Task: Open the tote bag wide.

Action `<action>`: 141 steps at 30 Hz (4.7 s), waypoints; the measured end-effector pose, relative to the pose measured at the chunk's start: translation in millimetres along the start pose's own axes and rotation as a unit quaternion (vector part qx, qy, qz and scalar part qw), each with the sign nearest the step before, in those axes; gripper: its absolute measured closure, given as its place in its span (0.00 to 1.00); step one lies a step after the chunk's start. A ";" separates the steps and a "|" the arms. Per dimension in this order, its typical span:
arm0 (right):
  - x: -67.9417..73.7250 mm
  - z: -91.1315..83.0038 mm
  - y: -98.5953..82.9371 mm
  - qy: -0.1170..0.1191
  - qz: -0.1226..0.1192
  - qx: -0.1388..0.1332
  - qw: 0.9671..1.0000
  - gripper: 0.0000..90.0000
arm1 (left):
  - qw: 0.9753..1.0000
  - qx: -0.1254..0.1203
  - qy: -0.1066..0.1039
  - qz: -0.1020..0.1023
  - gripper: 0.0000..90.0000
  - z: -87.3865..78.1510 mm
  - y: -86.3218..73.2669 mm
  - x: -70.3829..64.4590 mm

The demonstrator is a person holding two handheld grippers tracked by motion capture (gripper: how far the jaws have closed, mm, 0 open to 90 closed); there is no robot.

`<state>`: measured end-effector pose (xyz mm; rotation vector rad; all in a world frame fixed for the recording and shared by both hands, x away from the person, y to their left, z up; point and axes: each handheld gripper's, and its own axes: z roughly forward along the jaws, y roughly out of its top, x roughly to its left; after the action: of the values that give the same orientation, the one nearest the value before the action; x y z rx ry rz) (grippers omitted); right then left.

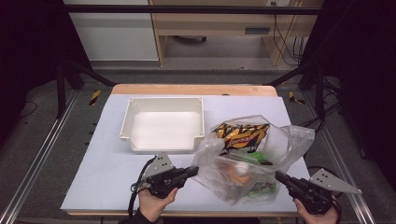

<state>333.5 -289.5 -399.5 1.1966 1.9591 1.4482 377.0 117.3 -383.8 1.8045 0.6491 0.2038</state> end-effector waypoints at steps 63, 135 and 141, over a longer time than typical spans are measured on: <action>-20.9 -23.5 13.4 -0.086 0.016 -0.039 0.995 0.51 | 0.997 0.035 0.064 -0.002 0.27 -4.0 -11.2 10.7; -1.1 -17.9 -15.4 0.018 0.070 0.037 0.997 1.00 | 0.996 0.087 -0.019 -0.014 1.00 0.4 -45.5 8.4; -12.0 -5.7 -28.0 0.014 0.094 0.069 0.993 1.00 | 0.998 0.061 -0.029 -0.017 1.00 2.2 -37.3 5.9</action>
<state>324.9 -305.0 -425.0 1.4632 2.0405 1.4450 370.7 126.0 -420.1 1.9088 0.6616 0.0897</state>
